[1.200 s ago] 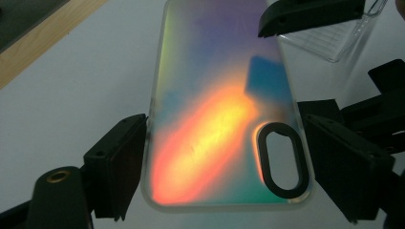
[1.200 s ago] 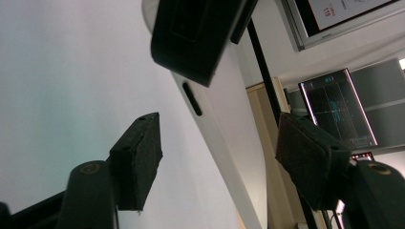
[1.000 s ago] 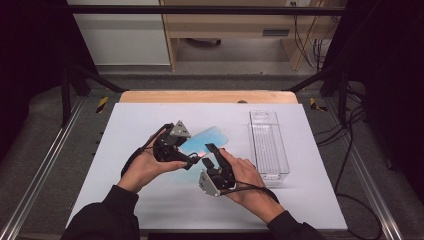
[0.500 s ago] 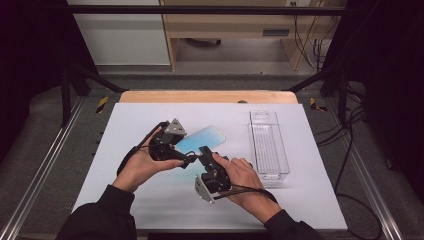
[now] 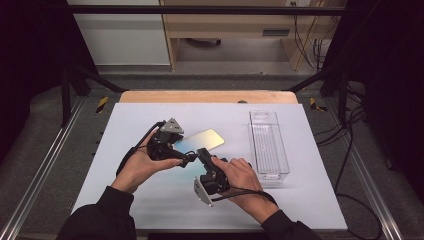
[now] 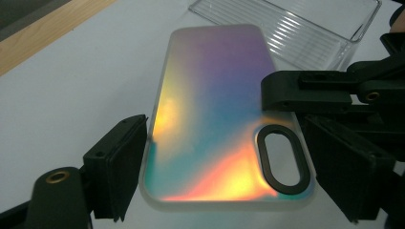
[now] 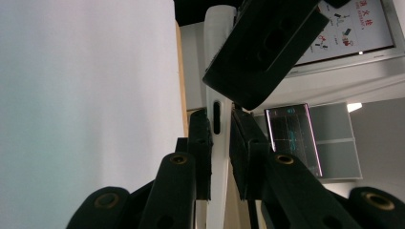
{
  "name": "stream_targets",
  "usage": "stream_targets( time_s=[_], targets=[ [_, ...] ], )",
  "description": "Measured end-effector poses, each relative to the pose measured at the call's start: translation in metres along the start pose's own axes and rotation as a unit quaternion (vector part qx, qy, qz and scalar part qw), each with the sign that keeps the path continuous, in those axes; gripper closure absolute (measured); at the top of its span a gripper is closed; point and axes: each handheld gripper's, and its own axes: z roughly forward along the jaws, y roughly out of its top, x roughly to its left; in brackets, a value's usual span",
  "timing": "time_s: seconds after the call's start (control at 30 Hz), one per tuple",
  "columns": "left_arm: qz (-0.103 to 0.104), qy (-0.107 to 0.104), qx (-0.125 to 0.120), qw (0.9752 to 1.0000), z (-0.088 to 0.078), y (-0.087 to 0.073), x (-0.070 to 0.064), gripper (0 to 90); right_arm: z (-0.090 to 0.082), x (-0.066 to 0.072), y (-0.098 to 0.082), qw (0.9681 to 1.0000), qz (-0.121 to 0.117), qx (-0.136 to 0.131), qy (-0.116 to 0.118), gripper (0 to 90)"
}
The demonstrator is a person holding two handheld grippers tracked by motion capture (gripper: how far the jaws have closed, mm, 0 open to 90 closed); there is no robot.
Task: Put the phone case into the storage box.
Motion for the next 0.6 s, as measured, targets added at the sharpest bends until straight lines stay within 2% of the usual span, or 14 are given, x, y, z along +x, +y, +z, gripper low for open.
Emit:
stream_targets(
  time_s=[0.03,0.07,0.17,0.3,0.37,0.47,0.5,0.6],
  targets=[
    [-0.001,-0.01,-0.006,0.9999,-0.001,-0.001,0.0,17.4,0.0,0.0,0.0,1.0,0.0,0.001,0.001,81.5],
    [0.002,-0.012,-0.01,0.9999,-0.001,-0.001,-0.001,27.5,0.0,0.0,0.0,1.0,0.003,0.001,0.005,81.5],
    [-0.001,-0.011,-0.011,0.9999,0.002,-0.003,-0.002,26.6,-0.001,0.001,-0.001,1.0,0.008,0.0,0.002,81.7],
    [-0.02,-0.005,-0.029,0.9994,0.001,-0.006,0.0,22.3,-0.001,0.001,-0.001,0.9999,0.013,0.004,0.005,81.8],
    [-0.032,-0.008,-0.051,0.9981,-0.002,-0.008,0.003,20.3,-0.001,0.002,-0.001,0.9998,0.019,0.007,0.007,81.8],
    [-0.043,0.007,-0.087,0.9952,-0.011,-0.011,0.008,17.3,-0.001,0.001,-0.004,0.9999,0.01,0.007,0.008,81.8],
    [-0.045,0.01,-0.094,0.9944,-0.013,-0.013,0.009,15.3,-0.001,0.003,-0.004,0.9997,0.017,0.011,0.01,81.8],
    [-0.055,0.037,-0.118,0.9908,-0.021,-0.02,0.014,12.4,-0.001,0.005,-0.007,0.9996,0.019,0.014,0.013,81.8]
  ],
)
